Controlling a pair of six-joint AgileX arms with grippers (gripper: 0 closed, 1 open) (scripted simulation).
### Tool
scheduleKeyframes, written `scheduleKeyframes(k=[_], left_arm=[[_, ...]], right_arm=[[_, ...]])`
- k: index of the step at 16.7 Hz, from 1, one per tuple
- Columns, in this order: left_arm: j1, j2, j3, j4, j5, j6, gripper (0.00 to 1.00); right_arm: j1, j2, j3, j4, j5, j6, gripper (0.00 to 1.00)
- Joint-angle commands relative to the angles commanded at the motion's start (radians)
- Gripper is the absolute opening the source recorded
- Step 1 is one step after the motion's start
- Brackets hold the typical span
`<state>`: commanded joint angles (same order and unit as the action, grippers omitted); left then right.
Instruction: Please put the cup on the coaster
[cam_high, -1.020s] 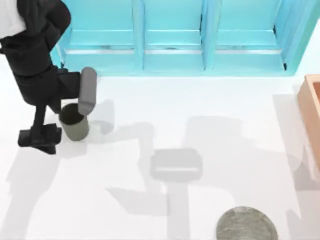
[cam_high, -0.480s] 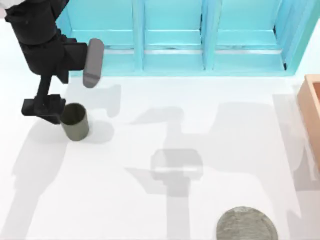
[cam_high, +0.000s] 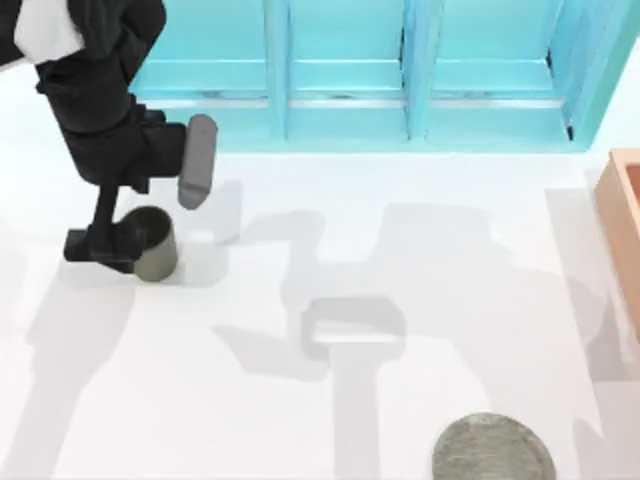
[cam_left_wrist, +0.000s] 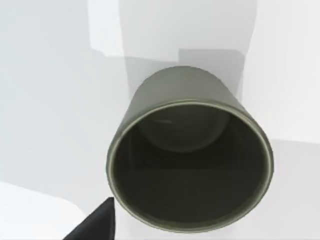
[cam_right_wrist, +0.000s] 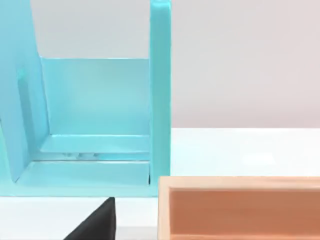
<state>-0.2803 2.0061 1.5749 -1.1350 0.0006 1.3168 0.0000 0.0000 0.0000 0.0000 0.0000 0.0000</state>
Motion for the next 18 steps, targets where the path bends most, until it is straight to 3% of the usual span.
scheduleKeyframes(k=[4, 9, 18], left_arm=[[0.001, 0.039, -0.13, 0.172, 0.0, 0.001, 1.0], [0.001, 0.047, -0.154, 0.199, 0.0, 0.002, 1.0], [0.001, 0.047, -0.154, 0.199, 0.0, 0.002, 0.32]], right_arm=[[0.0, 0.0, 0.0, 0.0, 0.0, 0.0, 1.0], [0.0, 0.0, 0.0, 0.0, 0.0, 0.0, 1.0], [0.0, 0.0, 0.0, 0.0, 0.0, 0.0, 1.0]])
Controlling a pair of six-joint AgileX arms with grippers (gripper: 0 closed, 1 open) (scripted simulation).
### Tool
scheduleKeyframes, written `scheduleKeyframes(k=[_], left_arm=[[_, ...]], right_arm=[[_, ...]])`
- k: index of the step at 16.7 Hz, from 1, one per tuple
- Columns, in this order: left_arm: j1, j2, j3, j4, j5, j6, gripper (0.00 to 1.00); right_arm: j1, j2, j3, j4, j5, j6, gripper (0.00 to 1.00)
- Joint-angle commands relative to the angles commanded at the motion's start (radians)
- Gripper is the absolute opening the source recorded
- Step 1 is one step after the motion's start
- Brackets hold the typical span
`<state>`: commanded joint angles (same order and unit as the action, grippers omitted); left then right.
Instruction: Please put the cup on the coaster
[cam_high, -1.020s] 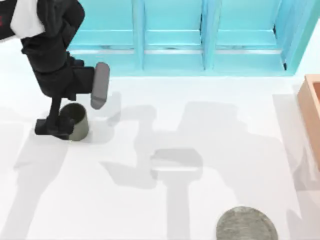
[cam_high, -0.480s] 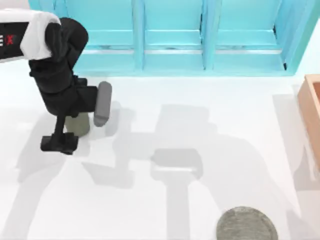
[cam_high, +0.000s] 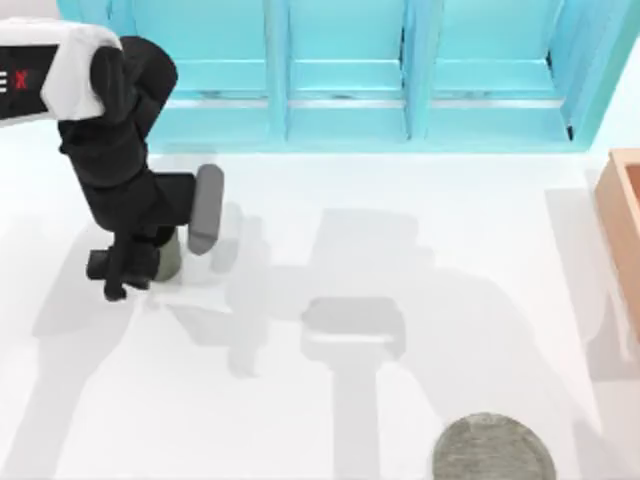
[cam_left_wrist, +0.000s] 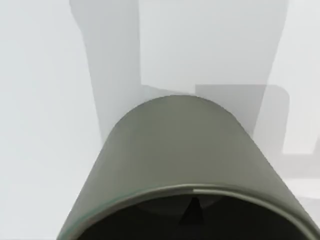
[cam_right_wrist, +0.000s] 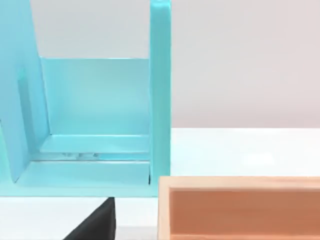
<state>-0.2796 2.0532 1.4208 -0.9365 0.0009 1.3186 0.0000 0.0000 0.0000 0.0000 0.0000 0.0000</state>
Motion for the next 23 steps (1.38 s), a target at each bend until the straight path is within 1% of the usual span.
scheduleKeyframes(k=[4, 5, 14, 16, 19, 21, 23], left_arm=[[0.0, 0.0, 0.0, 0.0, 0.0, 0.0, 0.02], [0.0, 0.0, 0.0, 0.0, 0.0, 0.0, 0.0], [0.001, -0.001, 0.0, 0.0, 0.0, 0.001, 0.0], [-0.016, 0.01, 0.017, -0.009, -0.001, -0.027, 0.0], [-0.077, 0.046, 0.081, -0.043, -0.003, -0.146, 0.0], [-0.134, 0.08, 0.144, -0.075, -0.005, -0.278, 0.0], [-0.201, 0.12, 0.219, -0.115, -0.006, -0.444, 0.0]], right_arm=[[0.0, 0.0, 0.0, 0.0, 0.0, 0.0, 1.0], [0.0, 0.0, 0.0, 0.0, 0.0, 0.0, 1.0], [0.0, 0.0, 0.0, 0.0, 0.0, 0.0, 1.0], [0.0, 0.0, 0.0, 0.0, 0.0, 0.0, 1.0], [0.0, 0.0, 0.0, 0.0, 0.0, 0.0, 1.0], [0.0, 0.0, 0.0, 0.0, 0.0, 0.0, 1.0], [0.0, 0.0, 0.0, 0.0, 0.0, 0.0, 1.0]])
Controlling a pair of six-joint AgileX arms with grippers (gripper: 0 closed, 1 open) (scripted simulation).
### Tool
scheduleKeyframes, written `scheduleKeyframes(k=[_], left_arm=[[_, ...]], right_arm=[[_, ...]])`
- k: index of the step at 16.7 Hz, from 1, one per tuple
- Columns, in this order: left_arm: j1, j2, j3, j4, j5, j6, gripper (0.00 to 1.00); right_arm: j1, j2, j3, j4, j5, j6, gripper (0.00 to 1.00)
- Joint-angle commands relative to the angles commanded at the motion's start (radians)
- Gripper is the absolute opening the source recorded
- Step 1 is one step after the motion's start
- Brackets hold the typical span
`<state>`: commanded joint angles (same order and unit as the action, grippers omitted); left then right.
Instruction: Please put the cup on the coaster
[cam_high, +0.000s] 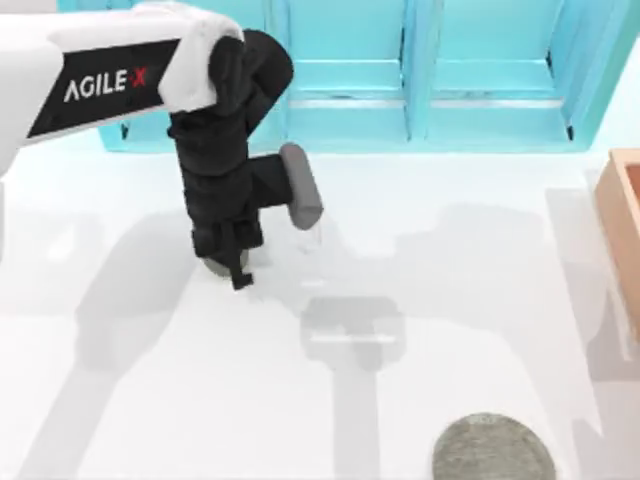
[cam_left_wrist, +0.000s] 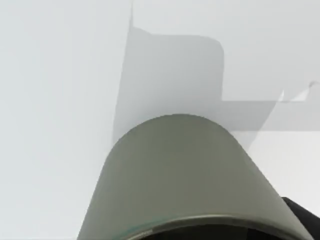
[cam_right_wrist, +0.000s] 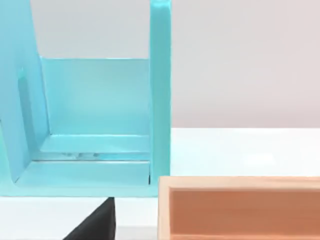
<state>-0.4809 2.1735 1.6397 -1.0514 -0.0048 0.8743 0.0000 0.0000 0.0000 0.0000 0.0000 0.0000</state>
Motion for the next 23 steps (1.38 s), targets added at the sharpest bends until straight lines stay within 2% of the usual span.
scheduleKeyframes(k=[5, 12, 15, 19, 23], left_arm=[[-0.194, 0.107, 0.192, -0.12, 0.003, -0.499, 0.0], [-0.48, 0.23, 0.452, -0.285, 0.02, -1.356, 0.0], [-0.583, 0.249, 0.546, -0.329, 0.023, -1.672, 0.0], [-0.683, 0.25, 0.636, -0.36, 0.02, -1.945, 0.0], [-0.727, 0.246, 0.673, -0.371, 0.015, -2.05, 0.0]], right_arm=[[0.0, 0.0, 0.0, 0.0, 0.0, 0.0, 1.0], [0.0, 0.0, 0.0, 0.0, 0.0, 0.0, 1.0], [0.0, 0.0, 0.0, 0.0, 0.0, 0.0, 1.0], [0.0, 0.0, 0.0, 0.0, 0.0, 0.0, 1.0], [0.0, 0.0, 0.0, 0.0, 0.0, 0.0, 1.0]])
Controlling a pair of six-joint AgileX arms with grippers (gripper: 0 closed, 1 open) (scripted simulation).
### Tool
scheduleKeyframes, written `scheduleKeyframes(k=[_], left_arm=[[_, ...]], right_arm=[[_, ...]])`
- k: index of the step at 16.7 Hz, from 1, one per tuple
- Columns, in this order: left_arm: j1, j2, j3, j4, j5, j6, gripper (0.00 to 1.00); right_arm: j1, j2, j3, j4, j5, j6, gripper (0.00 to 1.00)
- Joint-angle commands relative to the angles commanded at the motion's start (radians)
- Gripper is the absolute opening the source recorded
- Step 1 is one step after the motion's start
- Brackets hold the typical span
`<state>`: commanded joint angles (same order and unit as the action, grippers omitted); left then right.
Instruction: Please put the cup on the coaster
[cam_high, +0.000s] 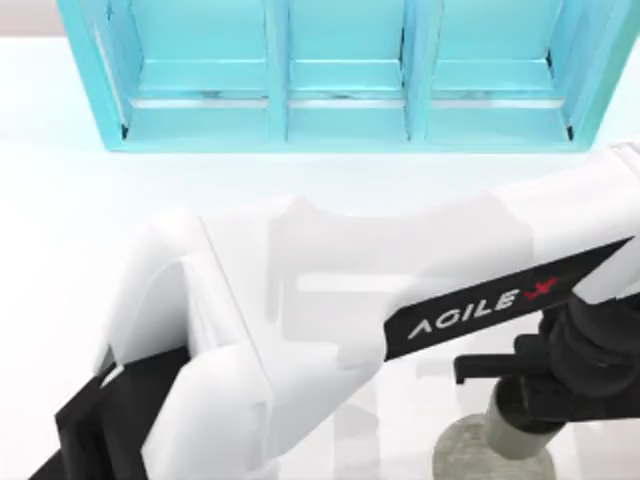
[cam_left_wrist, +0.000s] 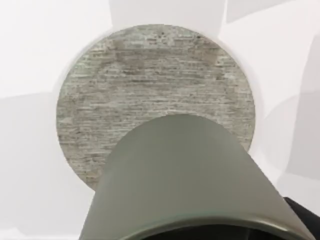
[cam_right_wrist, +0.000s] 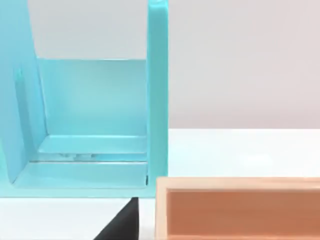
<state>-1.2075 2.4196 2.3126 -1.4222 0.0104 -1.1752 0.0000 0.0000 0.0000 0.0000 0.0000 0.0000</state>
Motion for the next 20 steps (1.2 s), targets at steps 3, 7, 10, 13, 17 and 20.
scheduleKeyframes(k=[3, 7, 10, 13, 17, 20], left_arm=[[0.0, 0.0, 0.0, 0.0, 0.0, 0.0, 0.0], [0.008, -0.001, -0.025, 0.017, 0.001, 0.002, 0.0], [0.012, -0.013, -0.109, 0.094, -0.001, 0.002, 0.0], [0.008, -0.024, -0.219, 0.193, -0.001, 0.007, 0.0], [0.007, -0.033, -0.314, 0.281, 0.0, 0.007, 0.0], [0.008, -0.033, -0.315, 0.282, 0.0, 0.007, 0.0]], right_arm=[[0.0, 0.0, 0.0, 0.0, 0.0, 0.0, 1.0], [0.0, 0.0, 0.0, 0.0, 0.0, 0.0, 1.0], [0.0, 0.0, 0.0, 0.0, 0.0, 0.0, 1.0], [0.0, 0.0, 0.0, 0.0, 0.0, 0.0, 1.0], [0.0, 0.0, 0.0, 0.0, 0.0, 0.0, 1.0], [0.0, 0.0, 0.0, 0.0, 0.0, 0.0, 1.0]])
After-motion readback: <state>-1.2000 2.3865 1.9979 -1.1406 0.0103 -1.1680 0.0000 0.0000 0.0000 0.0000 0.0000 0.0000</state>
